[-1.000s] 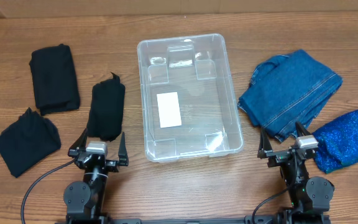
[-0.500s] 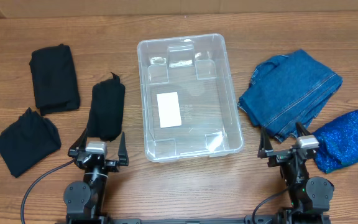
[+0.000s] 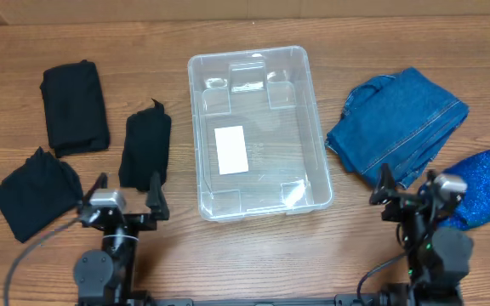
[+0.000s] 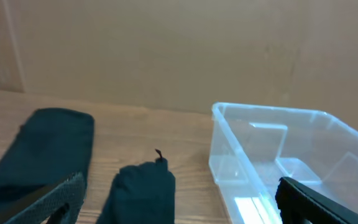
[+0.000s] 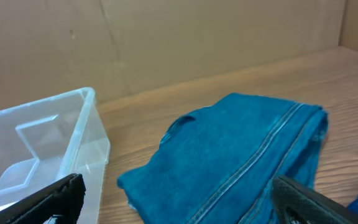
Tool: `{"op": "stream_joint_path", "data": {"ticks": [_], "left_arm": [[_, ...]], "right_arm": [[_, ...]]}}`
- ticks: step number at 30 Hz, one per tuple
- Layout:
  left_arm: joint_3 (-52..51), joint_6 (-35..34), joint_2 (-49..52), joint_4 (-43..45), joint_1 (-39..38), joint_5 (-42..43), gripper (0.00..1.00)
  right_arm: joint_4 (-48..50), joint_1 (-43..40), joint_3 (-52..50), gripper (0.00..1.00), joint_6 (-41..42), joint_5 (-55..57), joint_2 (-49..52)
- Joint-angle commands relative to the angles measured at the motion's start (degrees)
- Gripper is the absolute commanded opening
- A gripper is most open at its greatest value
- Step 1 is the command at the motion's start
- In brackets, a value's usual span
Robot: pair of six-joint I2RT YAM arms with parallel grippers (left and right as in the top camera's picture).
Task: Pack container
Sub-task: 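Move the right gripper to the blue denim and grasp its edge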
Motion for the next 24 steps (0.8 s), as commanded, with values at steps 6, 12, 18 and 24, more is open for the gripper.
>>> {"op": "stream_joint_path", "data": {"ticks": [6,12,18,24], "left_arm": [[19.61,-1.22,22.77,-7.39,-0.37,-1.20,1.00],[33.99,-1.25,36.33,-18.12,-0.37,3.08,1.00],[40.81,-1.25,44.02,-24.17,-0.37,3.06,1.00],[40.87,-1.25,45.66,-24.87,-0.37,3.02,1.00]], "right_arm": [[-11.52,0.04,26.21,1.00,1.11,-0.83,29.33],[-31.41,-1.33,47.50,1.00,1.07,-3.61,51.63],[-46.21,-3.30,66.84,1.00,1.07,-5.79,70.66],[-42.64,-11.65,70.66,1.00,1.05,-13.29,76.19]]}}
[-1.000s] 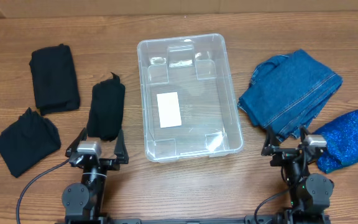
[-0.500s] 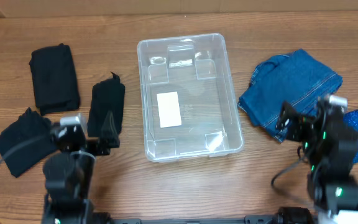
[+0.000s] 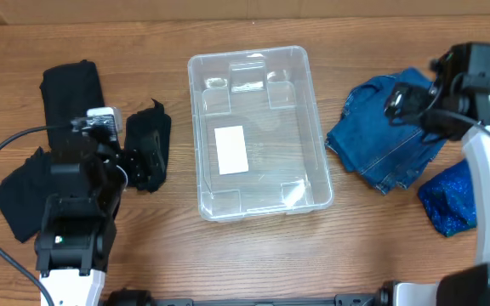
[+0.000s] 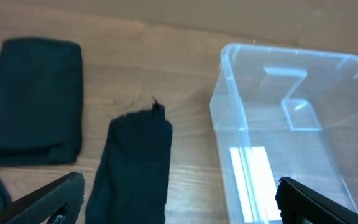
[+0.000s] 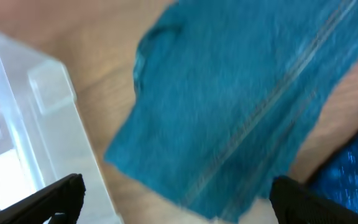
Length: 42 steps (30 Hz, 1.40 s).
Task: Pack container
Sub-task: 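Move the right gripper to the blue denim and grasp its edge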
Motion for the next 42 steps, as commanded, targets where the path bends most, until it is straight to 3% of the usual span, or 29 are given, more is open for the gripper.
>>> {"op": "stream_joint_path", "data": {"ticks": [1,6,13,23,42], "left_arm": [[1.66,-0.79,0.28,-0.07,-0.37,0.61,1.00],[1.66,-0.79,0.28,-0.09,-0.37,0.61,1.00],[1.66,-0.79,0.28,-0.11,-0.37,0.63,1.00],[1.64,-0.81,0.28,-0.52,-0.37,0.63,1.00],[1.64,-0.79,5.97,-0.96,-0.37,0.61,1.00]], "right_arm": [[2.60,-8.00,2.34,1.00,0.00,-8.81,1.18],[4.20,-18.14,2.27,1.00,-0.11,-12.44,6.56],[2.75,-23.32,1.90,1.00,-1.73,-12.52,17.68],[5.18,-23.61,1.88,1.00,-4.72,-16.28,27.26],[9.31,-23.43,0.61,1.00,-4.92,-20.06,32.35]]}}
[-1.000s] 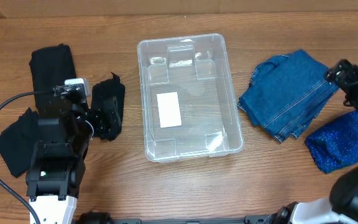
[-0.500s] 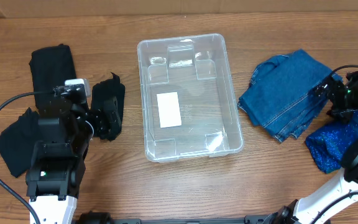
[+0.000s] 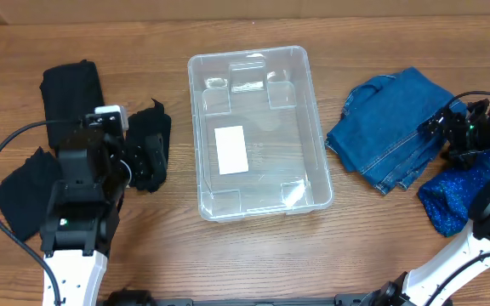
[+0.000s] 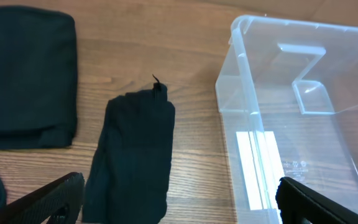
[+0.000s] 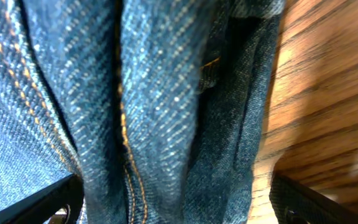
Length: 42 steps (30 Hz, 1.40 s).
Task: Pack container
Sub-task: 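Move the right gripper to the blue denim and grasp its edge, then lift the denim with the right gripper and lower it into the bin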
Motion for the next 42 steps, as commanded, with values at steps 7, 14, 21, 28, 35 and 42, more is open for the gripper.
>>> {"op": "stream_joint_path", "data": {"ticks": [7,14,21,28,35,42], "left_arm": [[1.62,-0.79,2.62,-0.02,-0.37,0.44,1.00],[1.62,-0.79,2.62,0.00,-0.37,0.42,1.00],[1.62,-0.79,2.62,0.00,-0.37,0.44,1.00],[1.62,-0.79,2.62,0.00,-0.37,0.44,1.00],[1.62,-0.79,2.62,0.00,-0.37,0.42,1.00],[1.62,-0.79,2.62,0.02,-0.37,0.37,1.00]], "right_arm": [[6.75,0.94,-7.26,1.00,1.88,-4.39,0.50],[15.91,2.91,-15.26,1.00,6.34,-6.40,0.50],[20.15,6.36,-18.27,0.82,6.34,-10.84,0.50],[21.20,7.13,-18.27,0.46,6.34,-10.86,0.48],[22.14,7.13,-17.51,0.13,6.34,-10.91,0.46],[17.92,7.13,-9.66,0.04,6.34,-13.88,-1.60]]}}
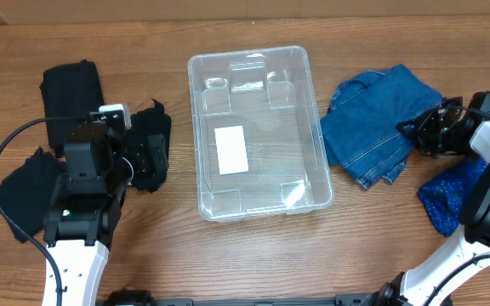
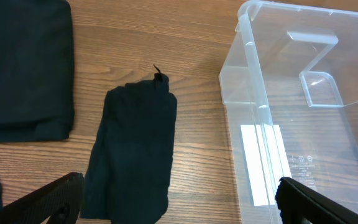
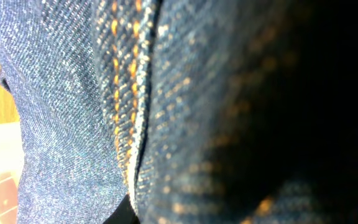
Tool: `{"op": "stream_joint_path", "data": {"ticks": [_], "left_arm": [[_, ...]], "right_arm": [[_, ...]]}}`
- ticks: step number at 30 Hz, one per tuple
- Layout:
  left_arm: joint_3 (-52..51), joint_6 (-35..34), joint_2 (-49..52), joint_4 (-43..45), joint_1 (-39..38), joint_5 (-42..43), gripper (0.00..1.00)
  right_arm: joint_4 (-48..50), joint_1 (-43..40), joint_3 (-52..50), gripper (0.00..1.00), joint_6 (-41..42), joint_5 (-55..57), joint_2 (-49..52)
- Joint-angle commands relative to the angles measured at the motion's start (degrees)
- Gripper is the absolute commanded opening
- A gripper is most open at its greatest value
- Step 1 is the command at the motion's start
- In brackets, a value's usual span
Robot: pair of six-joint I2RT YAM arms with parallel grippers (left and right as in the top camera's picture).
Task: Pack container
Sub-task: 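Lift the denim with the right gripper and lower it into the bin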
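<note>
The clear plastic container stands mid-table and holds no clothes; its near wall shows in the left wrist view. Folded blue jeans lie right of it. My right gripper is at their raised right edge, shut on the denim, which fills the right wrist view and hides the fingers. A folded black cloth lies left of the container. Above its near end, my left gripper hovers open, touching nothing.
Two more black cloths lie at far left, one at the back and one nearer. A sparkly blue cloth lies at the right, near the right arm. A white label sits on the container floor.
The right gripper was open over the jeans' right edge; now it is shut on that edge, and the jeans sit bunched a little closer to the container. The left gripper barely shifted.
Both arms first sat low at the table's front edge, grippers open. Then the left hung over the black cloth beside the container and the right was above the jeans. The right then came down at the jeans' right edge and now grips it.
</note>
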Motion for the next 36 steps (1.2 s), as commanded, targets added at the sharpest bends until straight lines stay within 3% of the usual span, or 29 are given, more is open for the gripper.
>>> {"op": "stream_joint_path", "data": {"ticks": [1,12,20,31,36], "left_arm": [[1.60,-0.79,0.31,0.09,-0.37,0.20,1.00],[1.60,-0.79,0.31,0.50,-0.37,-0.02,1.00],[1.60,-0.79,0.31,0.48,-0.37,-3.02,1.00],[1.60,-0.79,0.31,0.48,-0.37,-3.02,1.00],[1.60,-0.79,0.31,0.55,-0.37,-2.99,1.00]], "right_arm": [[-3.50,1.77,5.25,0.04,-0.13,-0.85,0.63],[-12.94,1.79,28.26,0.04,-1.99,-10.51,-13.27],[-17.64,4.37,33.11,0.04,-5.09,-17.86,-24.70],[-25.94,24.46,33.11,0.04,-6.86,-23.06,-36.54],[-31.54,33.68,31.95,0.04,-6.84,-15.56,-35.36]]}}
